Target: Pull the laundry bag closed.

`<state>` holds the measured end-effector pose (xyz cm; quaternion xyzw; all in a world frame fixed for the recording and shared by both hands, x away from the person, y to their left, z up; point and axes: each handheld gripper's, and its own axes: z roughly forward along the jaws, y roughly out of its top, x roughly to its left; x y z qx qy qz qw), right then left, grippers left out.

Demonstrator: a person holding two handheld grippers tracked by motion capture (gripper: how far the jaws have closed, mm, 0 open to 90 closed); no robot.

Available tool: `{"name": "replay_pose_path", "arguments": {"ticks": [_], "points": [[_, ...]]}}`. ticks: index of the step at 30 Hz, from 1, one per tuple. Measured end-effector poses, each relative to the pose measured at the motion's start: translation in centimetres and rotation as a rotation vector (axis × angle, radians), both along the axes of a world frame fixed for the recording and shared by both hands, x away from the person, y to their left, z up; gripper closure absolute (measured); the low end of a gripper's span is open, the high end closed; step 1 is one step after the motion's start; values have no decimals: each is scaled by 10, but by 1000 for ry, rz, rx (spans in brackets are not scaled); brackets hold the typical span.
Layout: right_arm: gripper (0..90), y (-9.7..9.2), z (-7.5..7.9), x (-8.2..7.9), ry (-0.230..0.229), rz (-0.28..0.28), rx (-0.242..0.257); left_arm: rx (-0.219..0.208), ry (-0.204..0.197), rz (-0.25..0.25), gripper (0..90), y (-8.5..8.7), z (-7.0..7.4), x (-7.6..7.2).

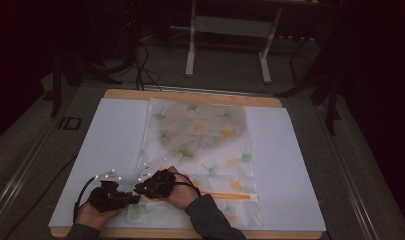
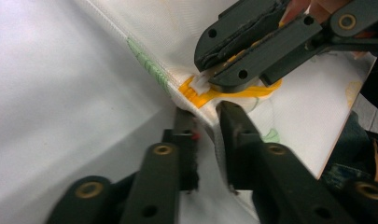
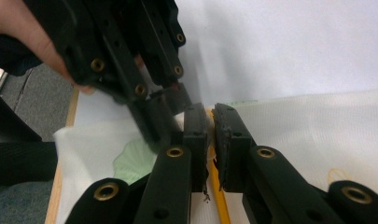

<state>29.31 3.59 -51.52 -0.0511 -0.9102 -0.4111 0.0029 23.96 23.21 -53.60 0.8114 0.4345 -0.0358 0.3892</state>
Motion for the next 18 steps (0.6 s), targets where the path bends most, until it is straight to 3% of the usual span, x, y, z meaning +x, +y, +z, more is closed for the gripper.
{"name": "replay_pose_path", "arguments": {"ticks": [5,12,18], "points": [[838,-4,-2,1,12,7,0,-18,0,-4,870,2,1,-1],[835,-6,-4,2,21,18,-2,-7,0,-10,874,1,0,-1],[828,-7,-6,2,22,25,-7,-23,-1,-6,877,2,1,-2]]}}
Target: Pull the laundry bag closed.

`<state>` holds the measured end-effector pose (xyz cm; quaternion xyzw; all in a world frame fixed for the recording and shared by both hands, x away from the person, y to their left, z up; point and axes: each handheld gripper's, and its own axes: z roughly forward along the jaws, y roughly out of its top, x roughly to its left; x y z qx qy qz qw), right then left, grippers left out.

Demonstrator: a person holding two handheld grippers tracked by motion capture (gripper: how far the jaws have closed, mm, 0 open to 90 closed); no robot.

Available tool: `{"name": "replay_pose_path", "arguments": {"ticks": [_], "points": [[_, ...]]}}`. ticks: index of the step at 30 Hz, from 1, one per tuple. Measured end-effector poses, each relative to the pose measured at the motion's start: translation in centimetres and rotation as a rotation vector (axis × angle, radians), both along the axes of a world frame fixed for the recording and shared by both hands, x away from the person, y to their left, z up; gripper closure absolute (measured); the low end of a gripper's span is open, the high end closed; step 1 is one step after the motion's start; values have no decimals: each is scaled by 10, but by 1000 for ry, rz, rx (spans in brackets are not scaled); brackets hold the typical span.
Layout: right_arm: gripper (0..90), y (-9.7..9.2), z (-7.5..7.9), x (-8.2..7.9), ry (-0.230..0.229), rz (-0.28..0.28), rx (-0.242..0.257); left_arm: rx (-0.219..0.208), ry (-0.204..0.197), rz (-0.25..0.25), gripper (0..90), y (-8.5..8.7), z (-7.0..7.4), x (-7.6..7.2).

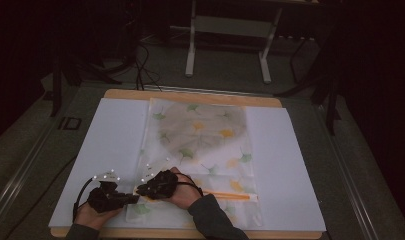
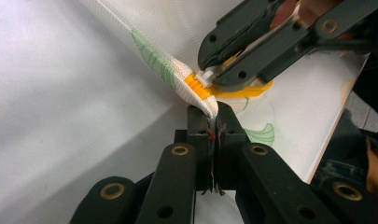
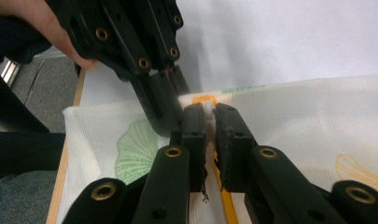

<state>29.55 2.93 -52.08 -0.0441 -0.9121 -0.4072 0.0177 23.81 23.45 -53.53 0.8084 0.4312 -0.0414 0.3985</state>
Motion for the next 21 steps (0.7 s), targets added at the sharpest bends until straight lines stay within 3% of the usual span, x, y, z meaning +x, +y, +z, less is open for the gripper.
{"name": "replay_pose_path", "arguments": {"ticks": [13,21], "points": [[839,-5,-6,-1,0,-7,-14,-17,-1,3,886,2,1,0],[841,-7,-3,-2,-25,1,-38,-26,-4,7,886,4,2,0]]}}
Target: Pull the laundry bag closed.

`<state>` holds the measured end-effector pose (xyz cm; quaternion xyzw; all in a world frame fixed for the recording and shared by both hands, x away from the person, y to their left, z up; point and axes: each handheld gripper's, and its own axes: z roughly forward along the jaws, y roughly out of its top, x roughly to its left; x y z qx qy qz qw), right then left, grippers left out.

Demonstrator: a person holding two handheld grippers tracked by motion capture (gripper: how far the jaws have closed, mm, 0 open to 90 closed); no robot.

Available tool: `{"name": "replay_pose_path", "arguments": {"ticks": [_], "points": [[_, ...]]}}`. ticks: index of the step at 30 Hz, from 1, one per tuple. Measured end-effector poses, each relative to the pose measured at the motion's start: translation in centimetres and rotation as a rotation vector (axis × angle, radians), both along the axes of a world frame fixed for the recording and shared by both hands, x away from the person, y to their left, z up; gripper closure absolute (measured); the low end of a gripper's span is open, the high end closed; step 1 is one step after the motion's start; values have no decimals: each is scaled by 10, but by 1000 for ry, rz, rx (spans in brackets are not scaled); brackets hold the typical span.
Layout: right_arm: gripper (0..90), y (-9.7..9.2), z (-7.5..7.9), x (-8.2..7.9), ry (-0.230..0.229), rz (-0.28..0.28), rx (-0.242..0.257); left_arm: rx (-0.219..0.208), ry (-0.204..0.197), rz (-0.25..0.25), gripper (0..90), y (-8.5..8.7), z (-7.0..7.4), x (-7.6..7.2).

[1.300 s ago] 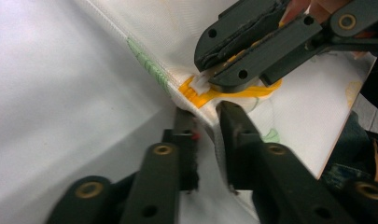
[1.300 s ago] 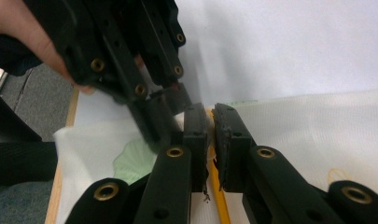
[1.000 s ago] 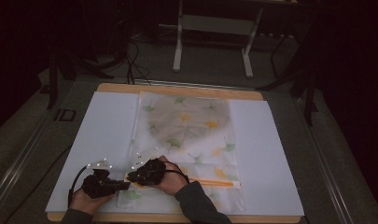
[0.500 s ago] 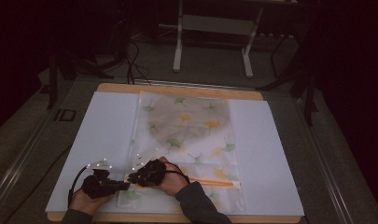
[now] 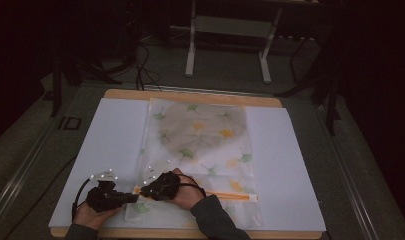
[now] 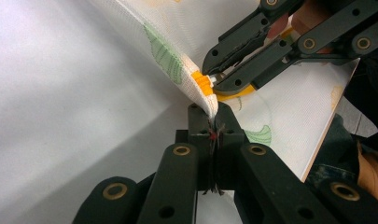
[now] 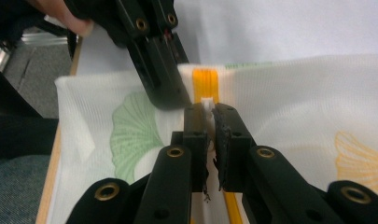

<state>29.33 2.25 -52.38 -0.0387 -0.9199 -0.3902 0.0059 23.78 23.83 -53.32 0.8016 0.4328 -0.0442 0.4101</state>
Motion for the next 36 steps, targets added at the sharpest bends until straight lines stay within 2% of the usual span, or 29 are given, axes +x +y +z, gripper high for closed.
{"name": "replay_pose_path", "arguments": {"ticks": [22,24,36], "points": [[842,-8,2,-3,-30,-15,-34,-18,-9,5,886,2,2,0],[842,-8,2,-3,-38,-15,-50,-20,-10,9,886,3,2,-1],[842,-14,1,-3,-38,-24,-55,-26,-13,12,886,4,3,-1]]}}
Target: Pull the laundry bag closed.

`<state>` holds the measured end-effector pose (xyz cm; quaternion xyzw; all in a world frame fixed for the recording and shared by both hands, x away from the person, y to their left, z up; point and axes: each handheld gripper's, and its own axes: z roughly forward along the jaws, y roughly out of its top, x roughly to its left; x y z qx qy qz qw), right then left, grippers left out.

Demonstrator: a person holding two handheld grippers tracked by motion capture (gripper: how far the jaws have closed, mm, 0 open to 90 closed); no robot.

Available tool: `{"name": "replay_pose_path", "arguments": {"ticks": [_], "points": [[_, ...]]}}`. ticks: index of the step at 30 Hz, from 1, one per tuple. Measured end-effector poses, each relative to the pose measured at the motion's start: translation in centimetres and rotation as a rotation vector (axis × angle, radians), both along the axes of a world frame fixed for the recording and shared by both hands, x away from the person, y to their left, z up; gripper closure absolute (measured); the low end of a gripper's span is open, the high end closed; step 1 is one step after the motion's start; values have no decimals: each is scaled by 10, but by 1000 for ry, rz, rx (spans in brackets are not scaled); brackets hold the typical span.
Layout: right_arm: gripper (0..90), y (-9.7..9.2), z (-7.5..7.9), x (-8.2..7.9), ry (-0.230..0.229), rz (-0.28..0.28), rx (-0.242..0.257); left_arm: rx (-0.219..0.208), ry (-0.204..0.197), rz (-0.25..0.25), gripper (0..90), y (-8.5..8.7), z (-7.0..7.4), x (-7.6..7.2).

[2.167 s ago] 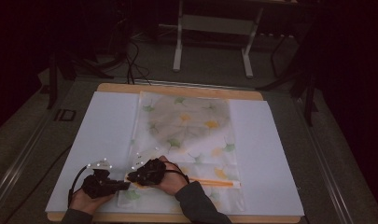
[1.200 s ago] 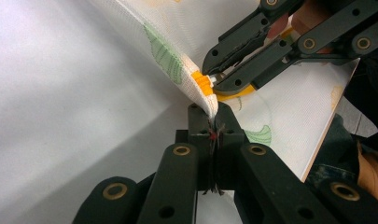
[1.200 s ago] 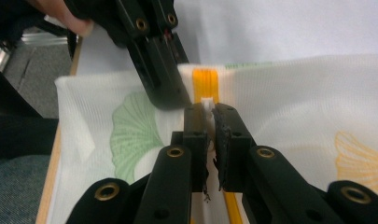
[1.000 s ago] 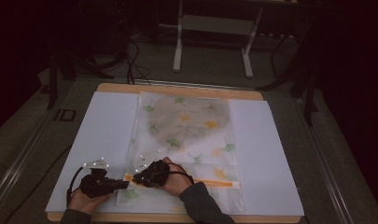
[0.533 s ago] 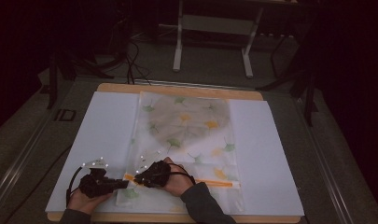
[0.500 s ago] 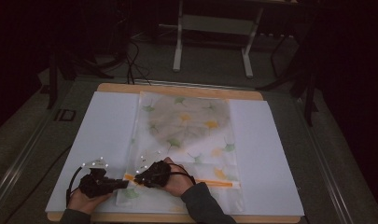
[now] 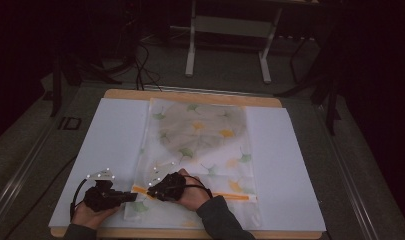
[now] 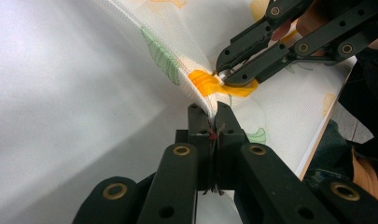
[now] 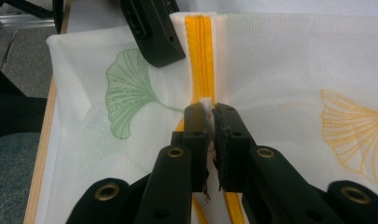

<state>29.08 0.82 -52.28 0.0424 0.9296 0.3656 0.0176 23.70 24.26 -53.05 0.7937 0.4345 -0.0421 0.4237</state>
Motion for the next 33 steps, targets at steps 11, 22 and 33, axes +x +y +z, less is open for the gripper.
{"name": "replay_pose_path", "arguments": {"ticks": [11,22,33], "points": [[842,-7,1,0,-5,-3,-5,-7,-2,3,886,1,1,0],[842,-16,-2,2,-2,-15,-11,-8,-3,2,886,2,1,0],[842,-23,-1,3,-3,-22,-27,-10,-4,4,886,3,1,0]]}}
